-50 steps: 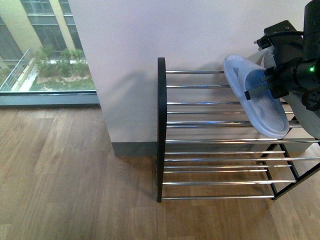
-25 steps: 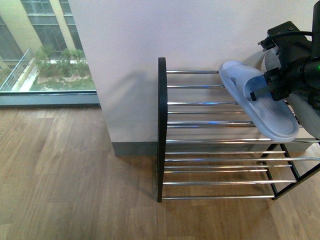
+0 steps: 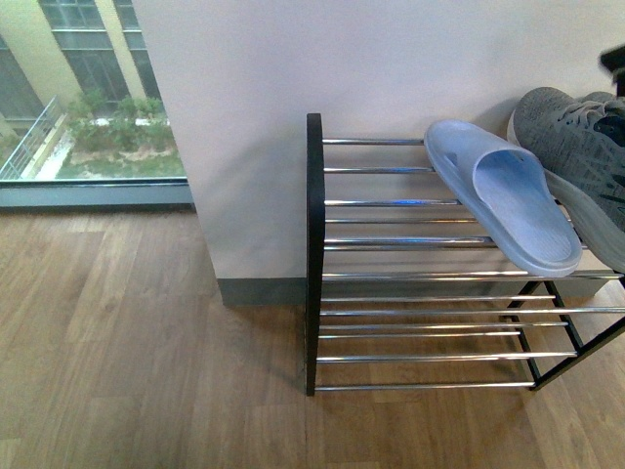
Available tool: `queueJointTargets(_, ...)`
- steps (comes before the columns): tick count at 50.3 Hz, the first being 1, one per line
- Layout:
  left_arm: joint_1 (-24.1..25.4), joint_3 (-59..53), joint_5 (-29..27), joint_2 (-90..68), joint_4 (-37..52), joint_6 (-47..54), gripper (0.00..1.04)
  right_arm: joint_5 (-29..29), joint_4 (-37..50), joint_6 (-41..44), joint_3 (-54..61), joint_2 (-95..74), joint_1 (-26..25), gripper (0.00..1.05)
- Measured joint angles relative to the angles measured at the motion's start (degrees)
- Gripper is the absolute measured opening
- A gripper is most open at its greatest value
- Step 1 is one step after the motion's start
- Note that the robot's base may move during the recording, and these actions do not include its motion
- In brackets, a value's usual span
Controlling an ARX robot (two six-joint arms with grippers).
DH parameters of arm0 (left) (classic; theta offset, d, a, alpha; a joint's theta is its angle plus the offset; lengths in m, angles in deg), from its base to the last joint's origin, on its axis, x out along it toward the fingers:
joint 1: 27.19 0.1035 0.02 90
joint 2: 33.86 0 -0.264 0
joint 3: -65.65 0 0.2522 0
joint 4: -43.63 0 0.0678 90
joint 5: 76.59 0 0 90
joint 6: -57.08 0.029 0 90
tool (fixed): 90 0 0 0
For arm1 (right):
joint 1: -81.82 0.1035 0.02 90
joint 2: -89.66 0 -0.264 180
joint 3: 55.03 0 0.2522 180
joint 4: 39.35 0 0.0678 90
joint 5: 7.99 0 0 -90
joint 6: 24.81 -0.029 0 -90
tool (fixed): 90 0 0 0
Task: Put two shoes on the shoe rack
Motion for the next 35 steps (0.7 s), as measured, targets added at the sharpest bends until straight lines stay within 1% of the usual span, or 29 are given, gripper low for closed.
queueJointTargets(1,0.00,0.00,0.00,0.02,0.00,0.00,0.02,-0.35,5.81,-2.45,2.34,0.42,-0.09,0.57)
queueJointTargets(2,0.00,0.00,0.02,0.02,0.00,0.00,0.02,-0.44,8.41,-3.72,3.52,0.61,-0.09,0.56)
queueJointTargets(3,0.00,0.00,0.04,0.00,0.00,0.00,0.02,-0.76,13.18,-6.05,5.90,0.92,-0.02,0.52)
queueJointTargets(6,0.00,0.00,0.07,0.00,0.00,0.00,0.02,-1.09,20.87,-9.84,10.43,1.62,0.63,0.45)
queueJointTargets(8,0.00,0.00,0.15,0.00,0.00,0.02,0.02,-1.09,27.36,-12.96,15.17,2.95,1.57,0.36)
queueJointTargets(11,-0.02,0.00,0.11,0.00,0.00,0.00,0.02,-0.74,30.82,-14.91,19.19,5.90,2.51,0.26)
queueJointTargets(15,0.00,0.00,0.00,0.00,0.00,0.00,0.02,0.17,31.89,-16.48,23.10,10.67,3.43,0.12)
queueJointTargets(17,-0.02,0.00,0.02,0.00,0.00,0.00,0.02,0.68,31.93,-17.00,25.44,13.07,3.89,0.03)
queueJointTargets(19,-0.02,0.00,0.02,0.00,0.00,0.00,0.02,1.14,31.93,-17.51,27.36,14.67,4.22,0.02)
queueJointTargets(35,-0.02,0.00,0.02,0.00,0.00,0.00,0.02,3.06,29.35,-17.75,36.65,25.97,6.27,0.02)
